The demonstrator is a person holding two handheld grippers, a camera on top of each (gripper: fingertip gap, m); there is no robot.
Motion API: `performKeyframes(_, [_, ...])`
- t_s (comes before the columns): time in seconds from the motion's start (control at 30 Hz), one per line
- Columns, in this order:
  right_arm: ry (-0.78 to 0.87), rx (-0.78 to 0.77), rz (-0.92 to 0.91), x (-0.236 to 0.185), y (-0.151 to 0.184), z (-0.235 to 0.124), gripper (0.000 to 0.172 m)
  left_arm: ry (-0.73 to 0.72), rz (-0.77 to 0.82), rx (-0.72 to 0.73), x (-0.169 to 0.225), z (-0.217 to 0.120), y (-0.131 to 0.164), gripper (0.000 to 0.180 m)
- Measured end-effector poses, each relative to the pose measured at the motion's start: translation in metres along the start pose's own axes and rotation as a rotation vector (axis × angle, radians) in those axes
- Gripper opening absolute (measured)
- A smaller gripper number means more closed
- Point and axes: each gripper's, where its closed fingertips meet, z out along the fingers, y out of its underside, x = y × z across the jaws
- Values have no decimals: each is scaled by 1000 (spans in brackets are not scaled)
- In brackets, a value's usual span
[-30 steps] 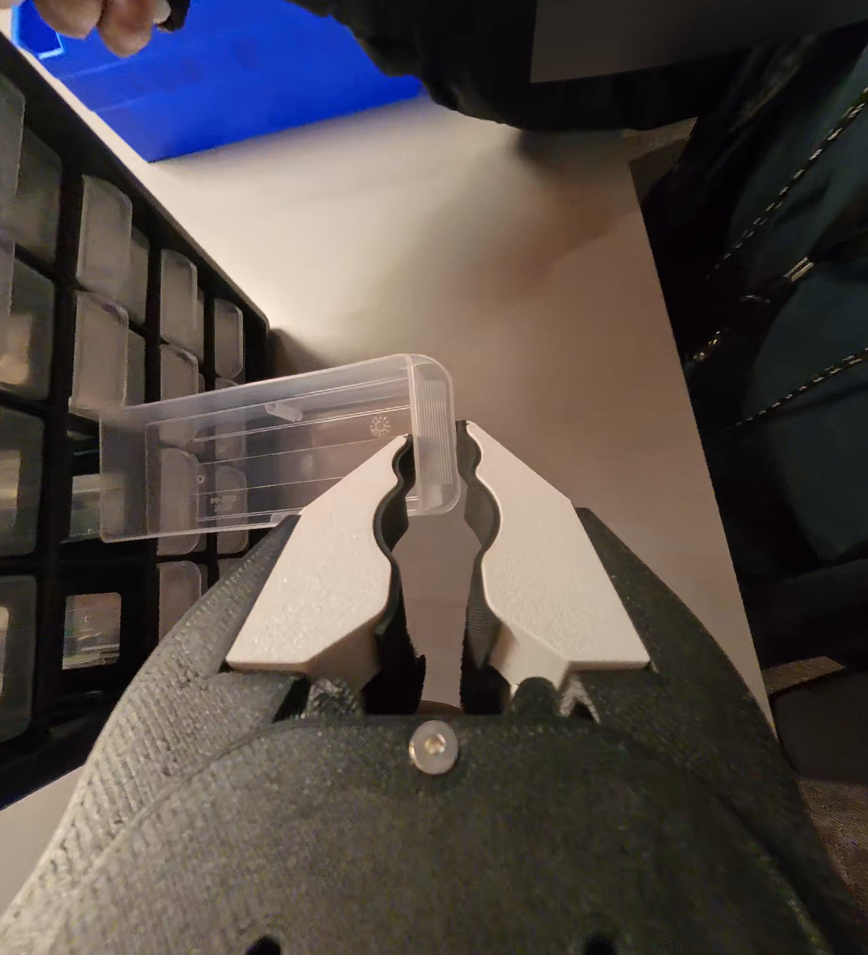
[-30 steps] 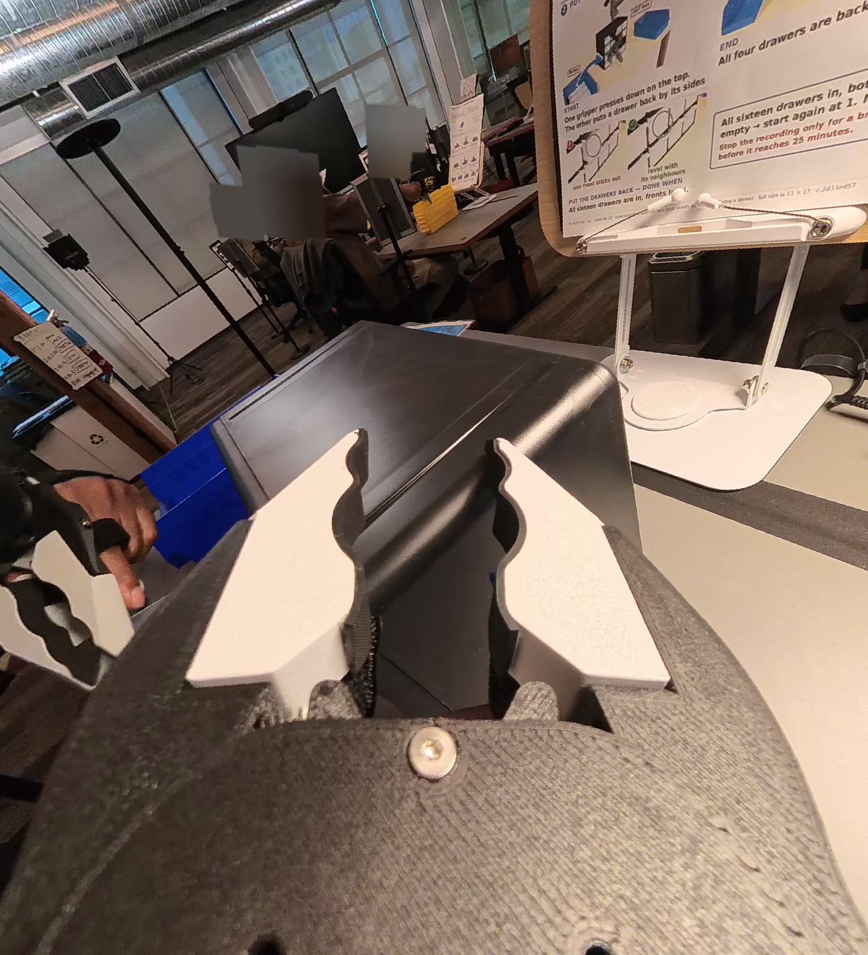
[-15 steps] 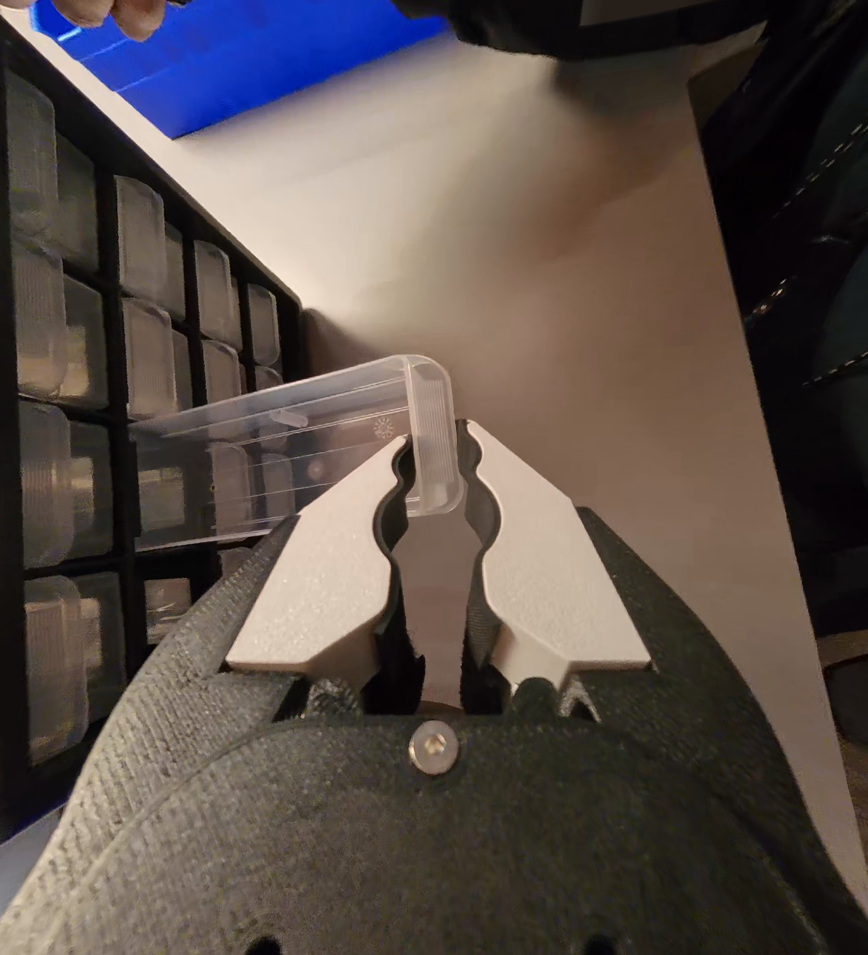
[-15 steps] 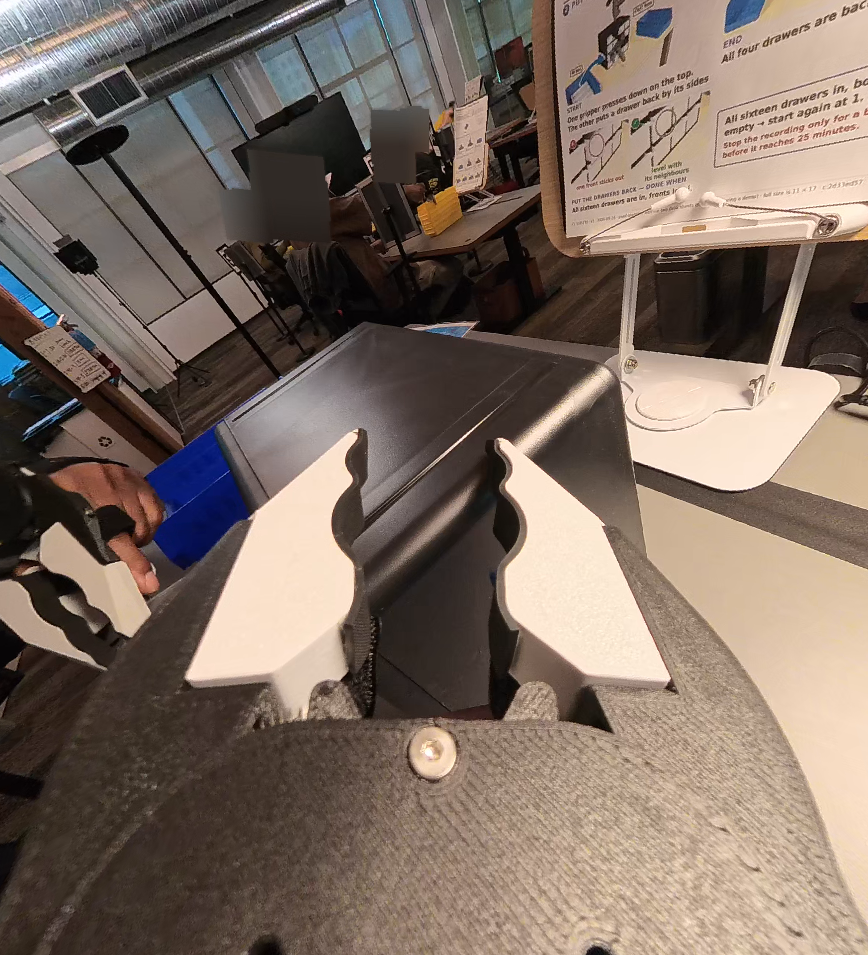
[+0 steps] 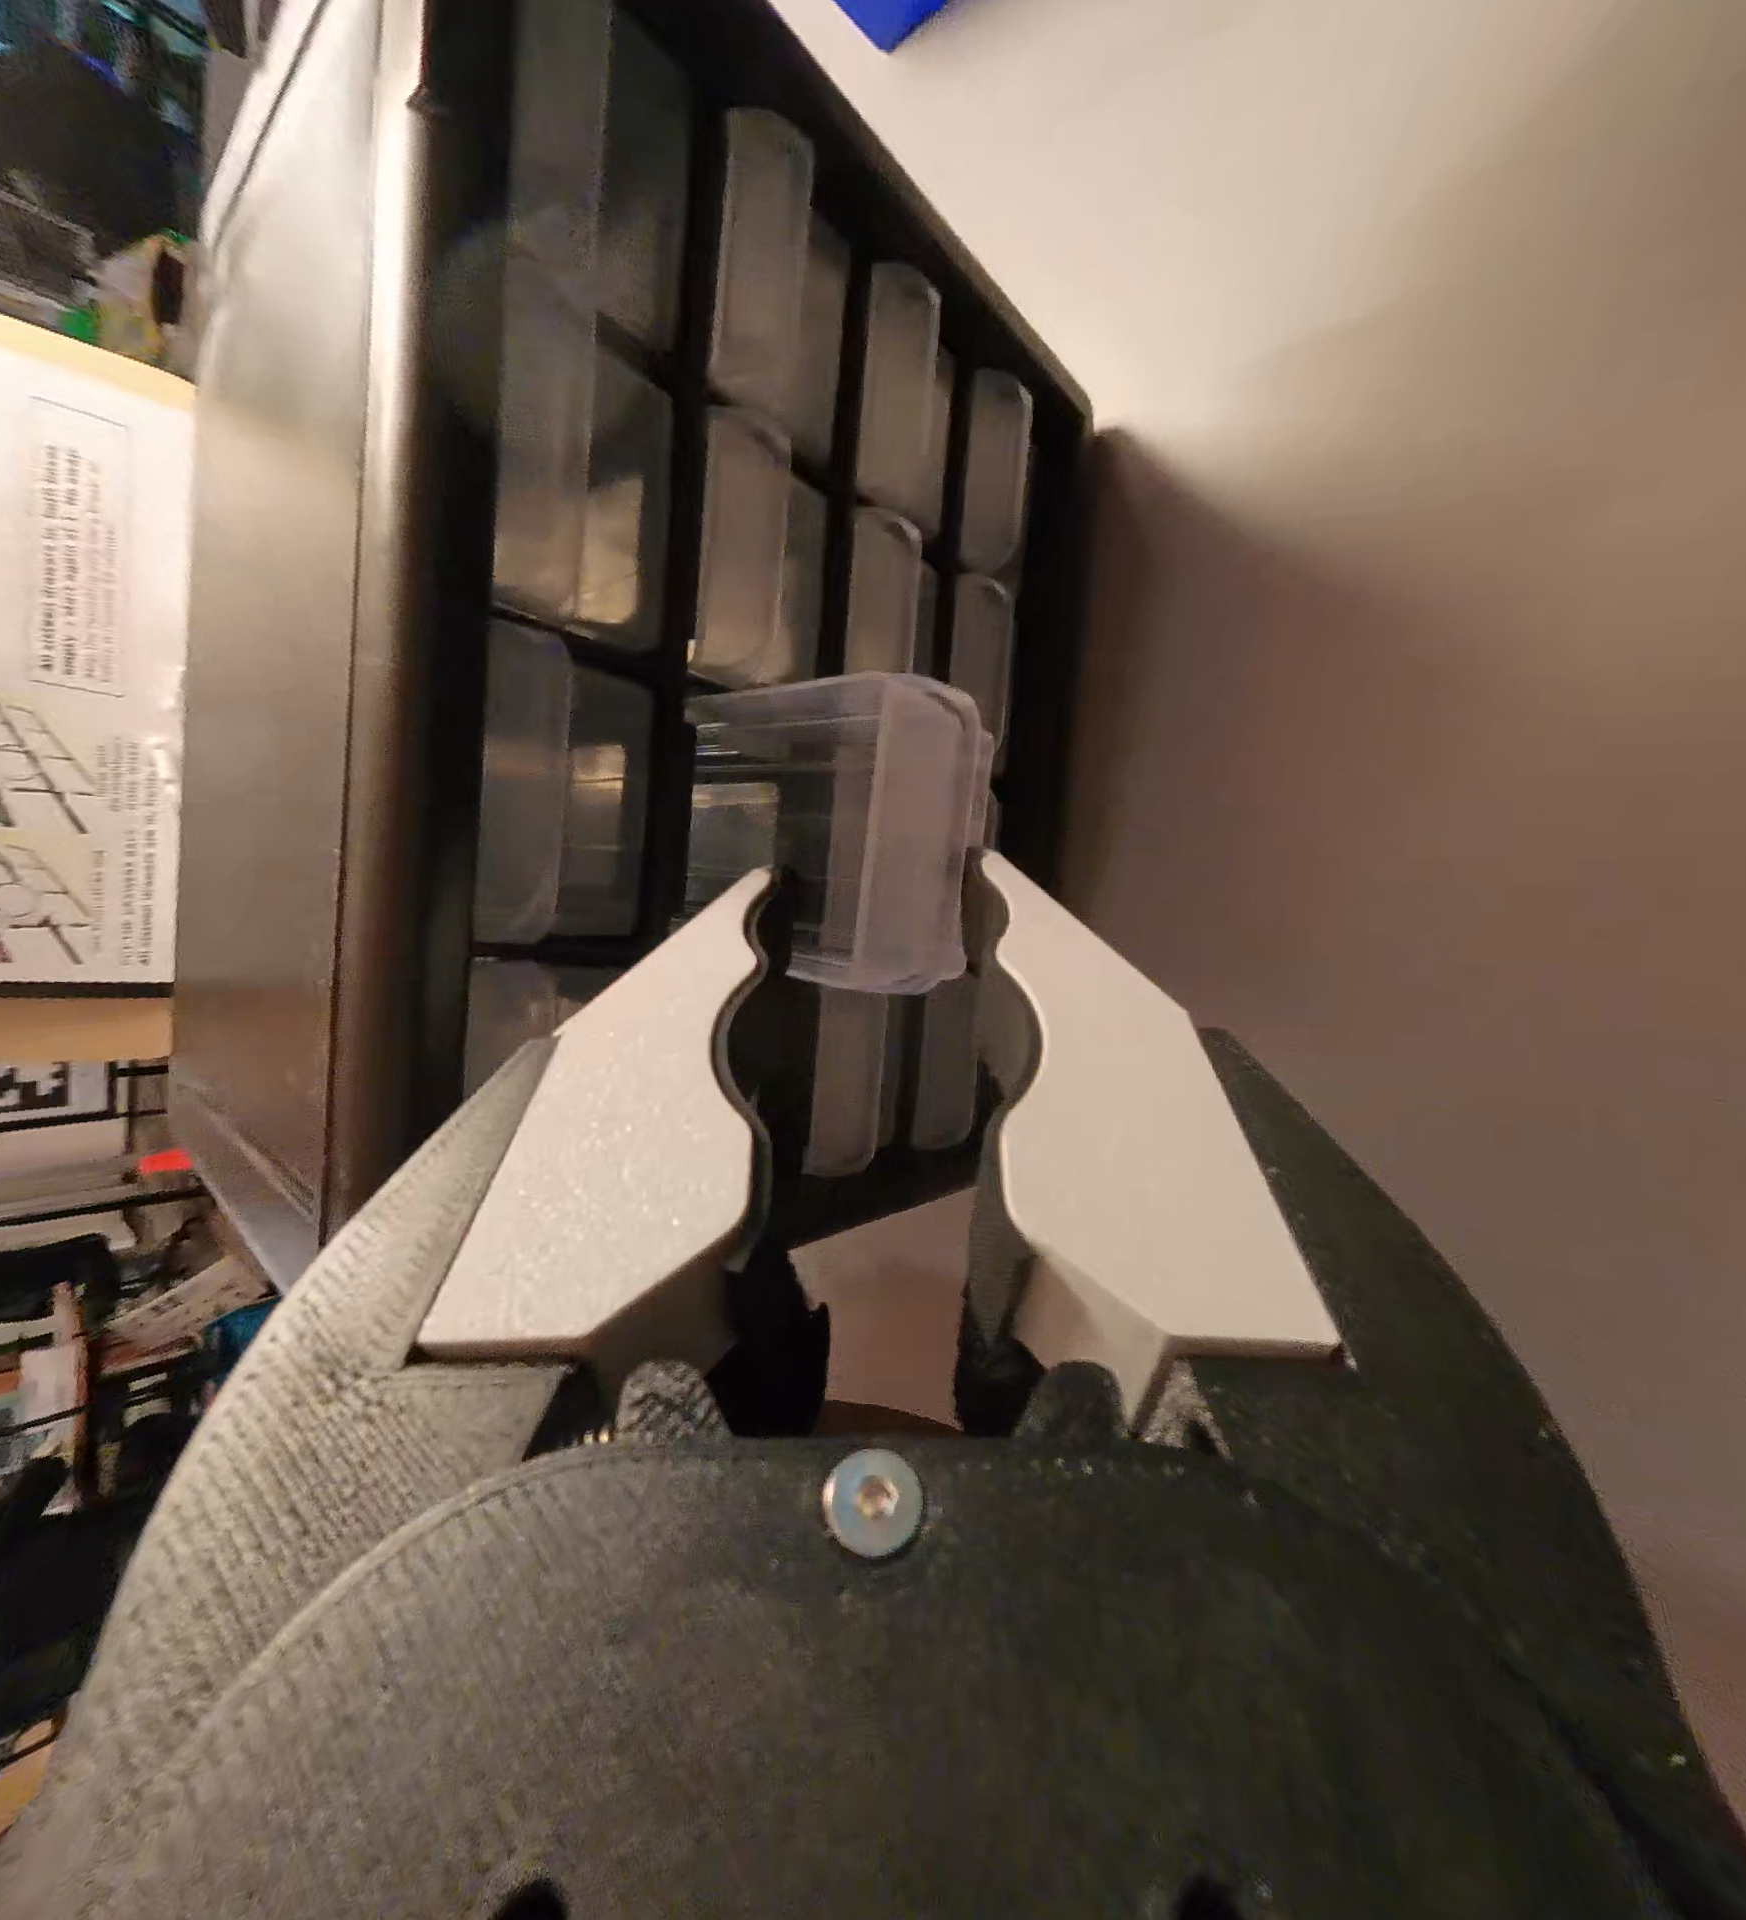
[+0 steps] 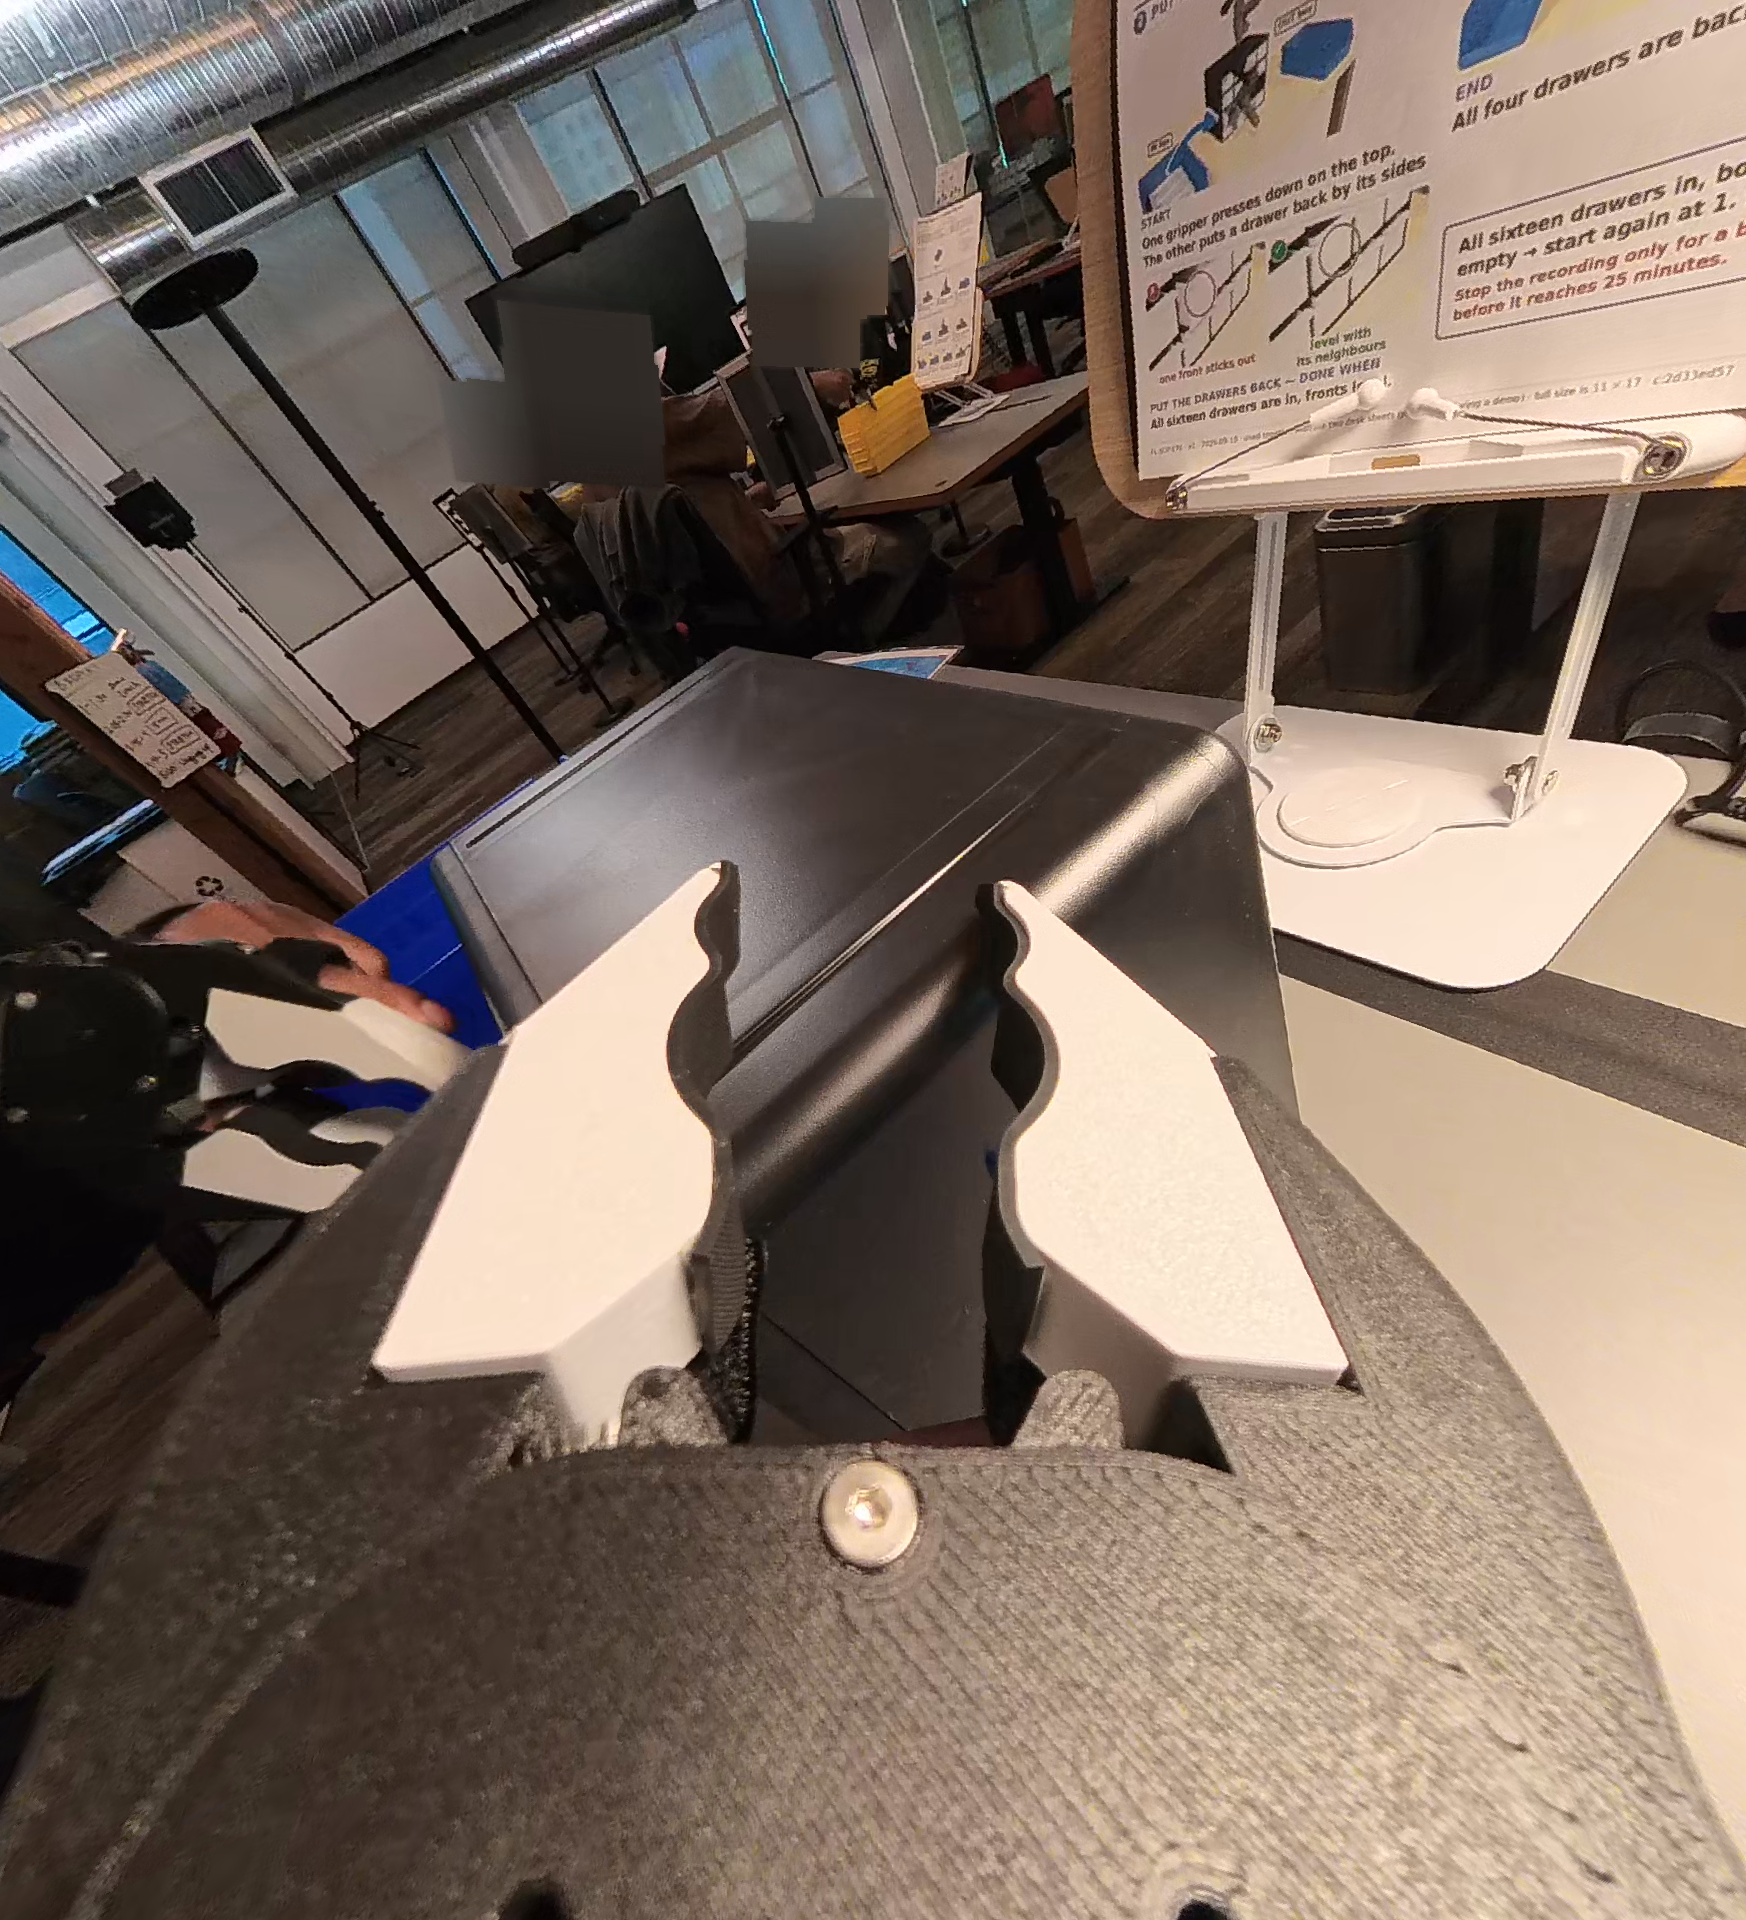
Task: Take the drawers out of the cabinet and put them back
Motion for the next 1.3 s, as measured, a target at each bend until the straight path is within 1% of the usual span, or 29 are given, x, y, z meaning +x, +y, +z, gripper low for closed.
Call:
performKeyframes(0.1, [-1,-2,-2,0,0,0,49,-55,-8,26,-2,-6,0,35])
performKeyframes(0.2, [-4,-2,1,0,0,0,49,-64,-28,66,0,-16,-4,35])
performKeyframes(0.23, [-4,-1,2,0,0,0,49,-57,-30,78,2,-18,-6,31])
performKeyframes(0.27, [-5,-1,3,0,0,0,49,-37,-28,92,6,-20,-8,20])
performKeyframes(0.33, [-3,-1,1,0,0,0,49,24,-22,124,19,-21,-13,7])
performKeyframes(0.37, [-3,-1,0,0,0,0,49,42,-23,129,22,-19,-14,5])
performKeyframes(0.43, [-1,0,0,0,0,0,49,38,-28,112,21,-11,-11,5])
performKeyframes(0.6, [2,1,-2,0,0,0,49,-22,-70,59,2,17,-1,7])
performKeyframes(0.77, [-1,-2,-4,0,0,0,49,-63,-132,35,-11,37,7,12])
performKeyframes(0.87, [-3,-2,-4,0,0,0,49,-49,-149,58,-6,32,5,19])
performKeyframes(1.0, [-4,-3,-5,0,0,0,49,-38,-199,102,-2,1,10,24])
performKeyframes(1.07, [-5,-3,-5,0,0,0,49,-60,-234,100,-8,-20,24,26])
performKeyframes(1.17, [-5,-2,-4,0,0,0,49,-132,-302,48,-27,-55,64,29])
performKeyframes(1.23, [-5,-1,-4,0,0,0,49,-196,-334,-26,-42,-78,103,31])
performKeyframes(1.3, [-3,-1,-5,0,0,0,49,-248,-377,-120,-55,-98,153,35])
